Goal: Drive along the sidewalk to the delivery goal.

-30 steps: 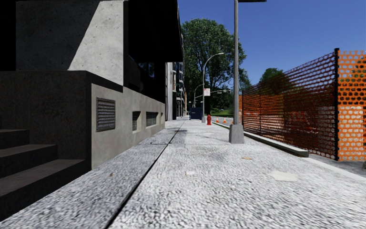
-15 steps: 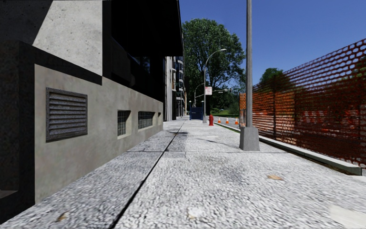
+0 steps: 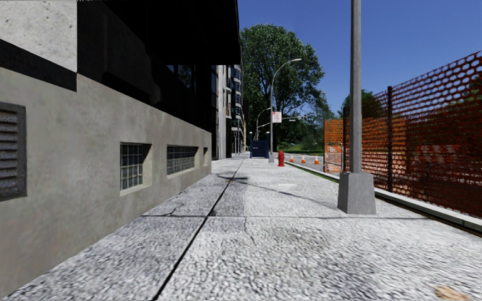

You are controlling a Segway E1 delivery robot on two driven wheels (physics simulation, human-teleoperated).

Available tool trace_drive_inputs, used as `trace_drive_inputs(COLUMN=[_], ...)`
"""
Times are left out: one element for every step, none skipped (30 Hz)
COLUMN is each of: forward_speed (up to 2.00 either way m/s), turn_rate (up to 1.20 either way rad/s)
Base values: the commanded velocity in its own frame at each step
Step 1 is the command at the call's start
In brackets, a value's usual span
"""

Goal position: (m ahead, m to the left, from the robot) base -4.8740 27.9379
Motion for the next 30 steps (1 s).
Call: trace_drive_inputs(forward_speed=[2.00, 2.00, 2.00, 2.00, 2.00, 2.00, 2.00, 2.00, 2.00, 2.00, 2.00, 2.00, 2.00, 2.00, 2.00, 2.00, 2.00, 2.00, 2.00, 2.00, 2.00, 2.00, 2.00, 2.00, 2.00, 2.00, 2.00, 2.00, 2.00, 2.00], turn_rate=[0.00, 0.00, 0.00, 0.00, 0.00, 0.00, 0.00, 0.00, 0.00, 0.00, 0.00, 0.00, 0.00, 0.00, 0.00, 0.00, 0.00, 0.00, 0.00, 0.00, 0.00, 0.00, 0.00, 0.00, 0.00, 0.00, 0.00, 0.00, 0.00, 0.00])
